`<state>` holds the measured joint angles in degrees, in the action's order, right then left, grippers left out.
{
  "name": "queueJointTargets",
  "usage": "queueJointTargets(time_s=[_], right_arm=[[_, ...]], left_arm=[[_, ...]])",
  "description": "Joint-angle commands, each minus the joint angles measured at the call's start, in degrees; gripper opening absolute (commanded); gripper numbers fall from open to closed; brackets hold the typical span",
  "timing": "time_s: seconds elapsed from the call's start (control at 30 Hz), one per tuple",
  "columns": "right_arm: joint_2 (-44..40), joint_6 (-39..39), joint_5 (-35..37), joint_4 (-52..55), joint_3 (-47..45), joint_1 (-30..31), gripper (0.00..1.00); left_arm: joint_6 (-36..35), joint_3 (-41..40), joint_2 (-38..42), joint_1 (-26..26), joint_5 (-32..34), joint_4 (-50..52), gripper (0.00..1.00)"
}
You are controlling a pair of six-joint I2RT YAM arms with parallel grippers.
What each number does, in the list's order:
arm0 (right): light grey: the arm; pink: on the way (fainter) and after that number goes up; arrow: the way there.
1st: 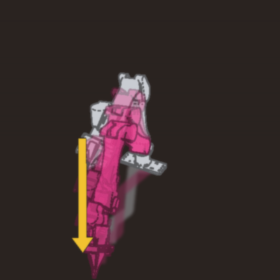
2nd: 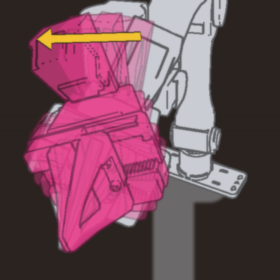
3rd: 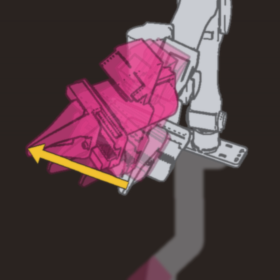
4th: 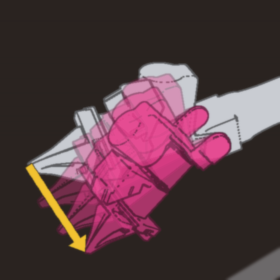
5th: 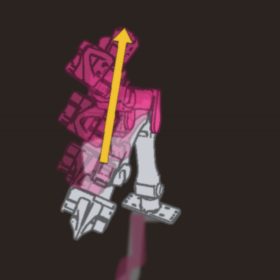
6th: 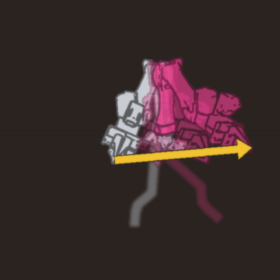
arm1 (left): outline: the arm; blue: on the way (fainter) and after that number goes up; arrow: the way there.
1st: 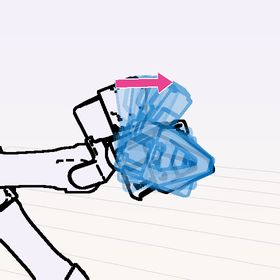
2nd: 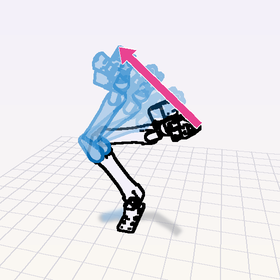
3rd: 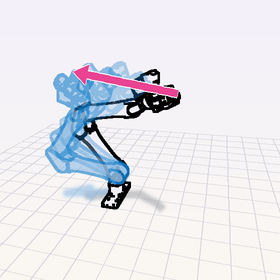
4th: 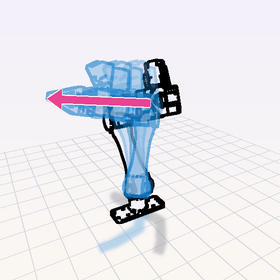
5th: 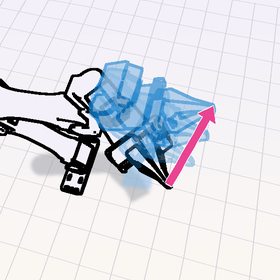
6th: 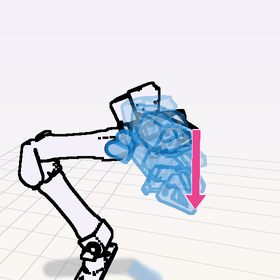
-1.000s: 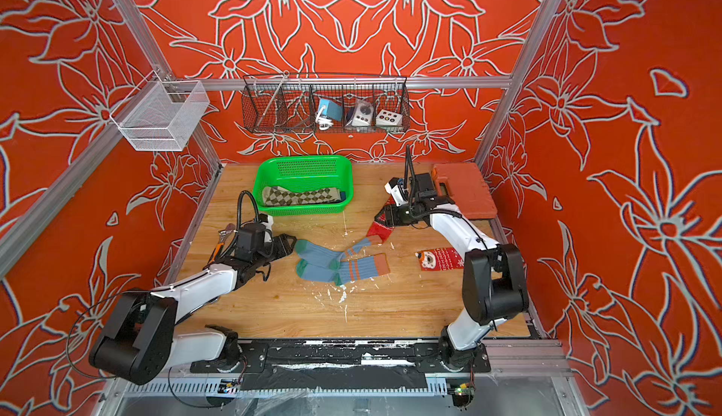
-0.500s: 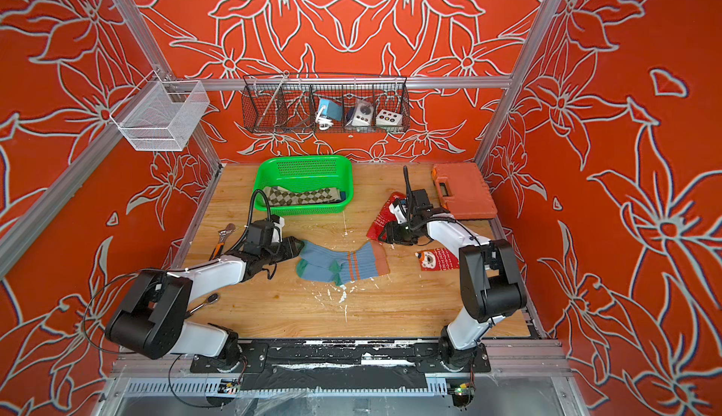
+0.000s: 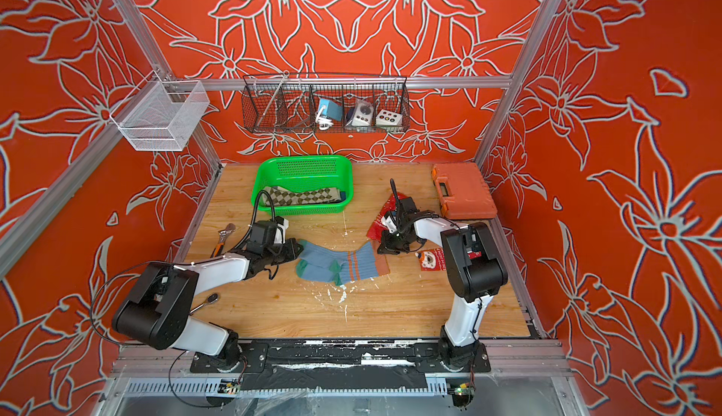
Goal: Place the socks together as a pair
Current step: Flatten out the sock at the center of the board.
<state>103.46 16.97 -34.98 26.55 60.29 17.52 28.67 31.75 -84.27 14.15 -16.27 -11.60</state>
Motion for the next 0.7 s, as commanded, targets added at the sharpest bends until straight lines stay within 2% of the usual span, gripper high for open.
queueJointTargets(time_s=[0.0, 0.17, 0.33, 0.53, 0.67], right_arm=[[-2.37, -0.36, 0.37, 0.12, 3.08, 0.24, 0.0], [-4.06, -0.62, 3.26, 2.26, 6.76, 0.24, 0.0], [-2.91, -0.84, 4.77, 2.53, 9.03, 0.22, 0.0], [0.57, -1.71, 7.81, 2.52, 10.1, 0.15, 0.0], [-0.77, -2.03, 7.89, 3.25, 8.1, 0.17, 0.28]], left_arm=[[-0.31, 0.51, 4.25, 0.22, 2.49, -0.44, 0.02], [-0.13, 0.51, 8.58, 0.18, 6.87, -0.7, 0.0], [-0.14, 0.54, 6.61, 0.17, 7.5, -0.56, 0.0], [-0.54, 2.26, 1.43, 0.17, 5.74, 1.57, 0.24], [-0.07, 1.09, 3.58, 0.17, 3.14, 3.66, 0.44]])
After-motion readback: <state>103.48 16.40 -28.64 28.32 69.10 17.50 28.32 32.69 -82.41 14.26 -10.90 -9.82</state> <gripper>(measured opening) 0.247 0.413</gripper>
